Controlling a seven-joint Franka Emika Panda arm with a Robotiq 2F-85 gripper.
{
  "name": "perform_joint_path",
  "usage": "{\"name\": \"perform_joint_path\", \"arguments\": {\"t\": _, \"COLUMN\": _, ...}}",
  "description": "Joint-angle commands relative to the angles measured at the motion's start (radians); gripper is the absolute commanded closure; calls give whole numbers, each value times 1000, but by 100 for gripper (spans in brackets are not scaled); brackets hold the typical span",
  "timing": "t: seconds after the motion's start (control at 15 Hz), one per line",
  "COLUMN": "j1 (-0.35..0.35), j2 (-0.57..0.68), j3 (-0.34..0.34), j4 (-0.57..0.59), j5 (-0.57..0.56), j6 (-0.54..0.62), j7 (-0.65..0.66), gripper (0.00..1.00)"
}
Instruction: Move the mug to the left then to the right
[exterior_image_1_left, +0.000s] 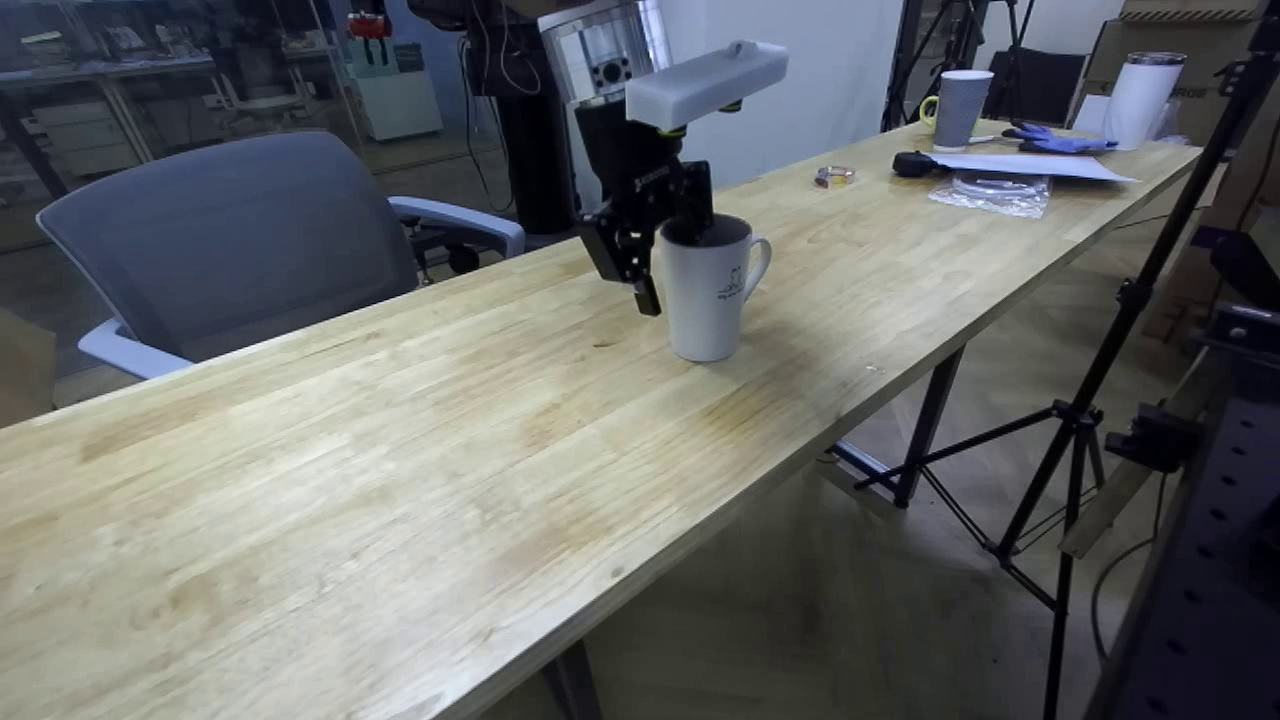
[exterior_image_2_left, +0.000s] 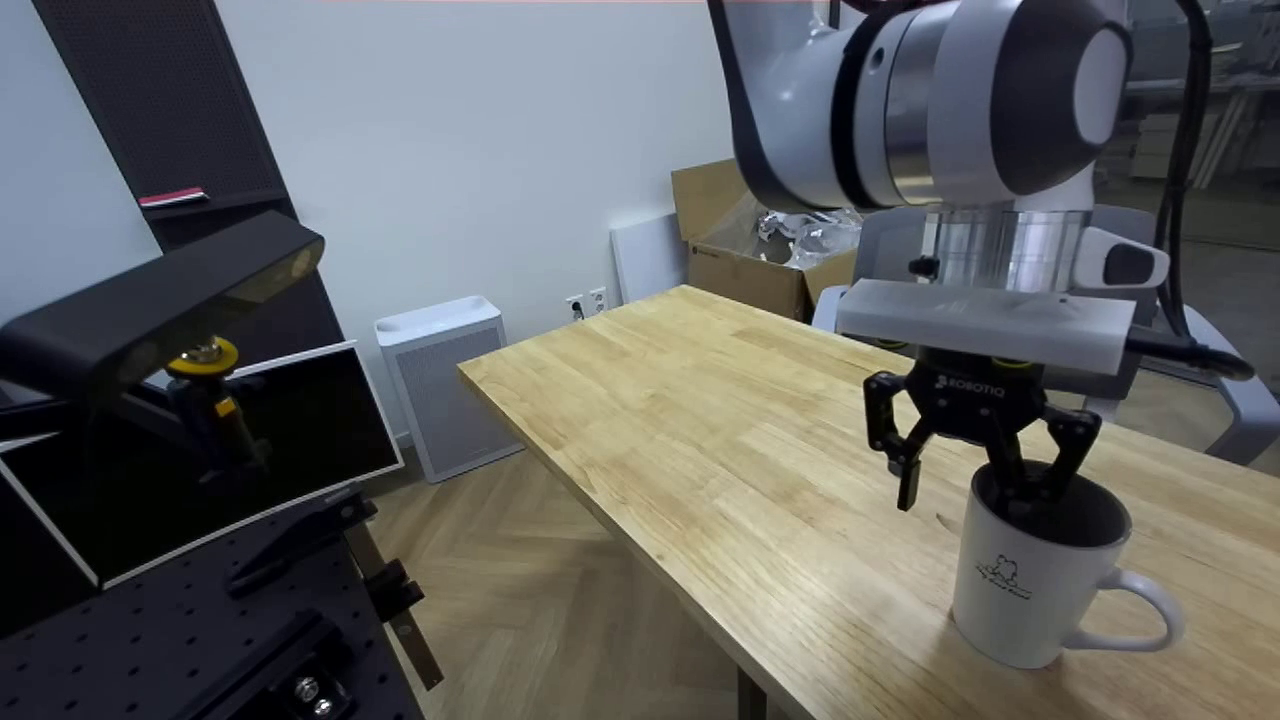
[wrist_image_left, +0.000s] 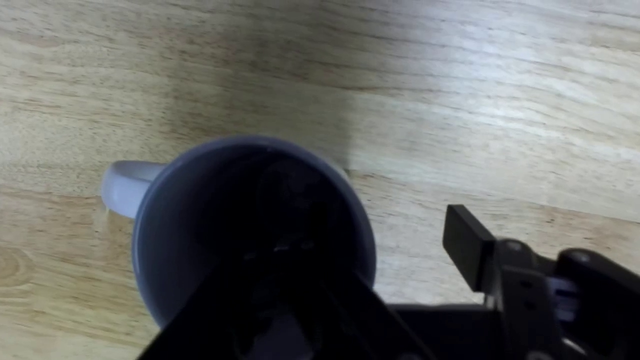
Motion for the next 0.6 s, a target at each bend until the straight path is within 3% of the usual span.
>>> {"name": "perform_joint_path", "arguments": {"t": 0.0, "j1": 4, "j2": 1, "j3": 1, "j4": 7, "j5": -4, "j6": 1, "j7": 23, "gripper": 67}}
{"name": "perform_joint_path", "arguments": {"t": 0.27, "j1": -1, "j2": 4, "j3": 4, "j4": 13, "j5": 0, "j6": -11, "j7": 16, "gripper": 95}}
{"name": "perform_joint_path", "arguments": {"t": 0.4, "j1": -2, "j2": 8, "j3": 2, "j4": 22, "j5": -1, "j6": -18, "j7": 18, "gripper": 100}}
{"name": "perform_joint_path", "arguments": {"t": 0.53, "j1": -4, "j2": 10, "j3": 0, "j4": 29, "j5": 1, "j6": -25, "j7": 18, "gripper": 97}}
